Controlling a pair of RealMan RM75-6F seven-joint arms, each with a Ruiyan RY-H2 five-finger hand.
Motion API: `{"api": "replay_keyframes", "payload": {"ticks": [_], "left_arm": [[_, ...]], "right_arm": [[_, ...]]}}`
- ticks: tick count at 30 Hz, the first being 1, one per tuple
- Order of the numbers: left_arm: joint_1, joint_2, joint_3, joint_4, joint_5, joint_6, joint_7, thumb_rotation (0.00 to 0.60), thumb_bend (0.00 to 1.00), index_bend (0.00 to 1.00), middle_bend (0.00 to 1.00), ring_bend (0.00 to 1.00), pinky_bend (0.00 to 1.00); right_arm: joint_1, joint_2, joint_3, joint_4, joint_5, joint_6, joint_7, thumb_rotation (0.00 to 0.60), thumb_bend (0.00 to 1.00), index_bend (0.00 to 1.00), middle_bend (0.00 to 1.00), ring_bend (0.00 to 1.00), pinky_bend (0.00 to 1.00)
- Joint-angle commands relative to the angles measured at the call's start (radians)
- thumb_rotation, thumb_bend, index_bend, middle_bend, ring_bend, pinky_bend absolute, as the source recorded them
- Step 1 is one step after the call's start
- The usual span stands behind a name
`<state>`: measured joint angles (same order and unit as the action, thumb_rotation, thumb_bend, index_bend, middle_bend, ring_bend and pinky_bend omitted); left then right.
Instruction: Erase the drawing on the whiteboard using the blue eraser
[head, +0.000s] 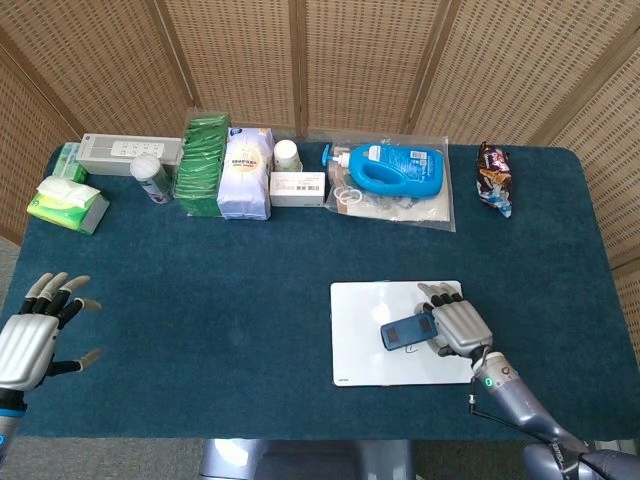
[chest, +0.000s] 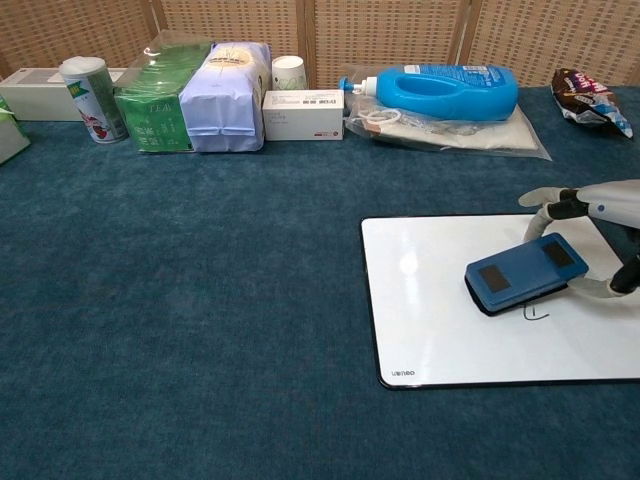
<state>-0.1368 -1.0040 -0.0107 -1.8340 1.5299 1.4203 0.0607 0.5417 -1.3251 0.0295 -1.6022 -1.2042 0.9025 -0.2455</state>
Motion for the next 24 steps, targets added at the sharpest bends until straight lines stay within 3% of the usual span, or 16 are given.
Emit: {"api": "replay_keyframes", "payload": {"ticks": [1, 5, 12, 15, 20, 24], "left_arm": [[0.001, 0.001, 0.001, 0.000, 0.001, 0.001, -0.001, 0.600, 0.17, 0.36, 0.16, 0.09, 0.00], [0.002, 0.003, 0.002, 0.000, 0.004, 0.003, -0.002, 0.600, 0.17, 0.36, 0.16, 0.09, 0.00], [0.004, 0.004, 0.003, -0.001, 0.010, 0.008, -0.004, 0.600, 0.17, 0.36, 0.16, 0.09, 0.00], [0.004, 0.003, 0.003, 0.000, 0.011, 0.008, -0.005, 0.600, 0.17, 0.36, 0.16, 0.09, 0.00], [0.005, 0.004, 0.003, 0.003, 0.011, 0.010, -0.009, 0.600, 0.17, 0.36, 0.16, 0.09, 0.00], [0.005, 0.004, 0.003, 0.004, 0.012, 0.010, -0.011, 0.600, 0.17, 0.36, 0.16, 0.09, 0.00]], "right_arm": [[0.002, -0.005, -0.001, -0.001, 0.005, -0.005, -0.002, 0.600, 0.37, 0.56, 0.00, 0.00, 0.00], [0.004, -0.012, -0.009, 0.001, 0.013, -0.016, -0.011, 0.600, 0.37, 0.51, 0.00, 0.00, 0.00], [0.014, -0.004, -0.011, -0.015, 0.038, -0.036, -0.029, 0.600, 0.38, 0.22, 0.00, 0.00, 0.00], [0.019, -0.002, -0.013, -0.022, 0.051, -0.041, -0.043, 0.600, 0.38, 0.15, 0.00, 0.00, 0.00], [0.022, -0.003, -0.016, -0.027, 0.067, -0.041, -0.061, 0.600, 0.38, 0.08, 0.00, 0.00, 0.00], [0.023, -0.003, -0.018, -0.035, 0.076, -0.037, -0.071, 0.600, 0.38, 0.08, 0.00, 0.00, 0.00]]}}
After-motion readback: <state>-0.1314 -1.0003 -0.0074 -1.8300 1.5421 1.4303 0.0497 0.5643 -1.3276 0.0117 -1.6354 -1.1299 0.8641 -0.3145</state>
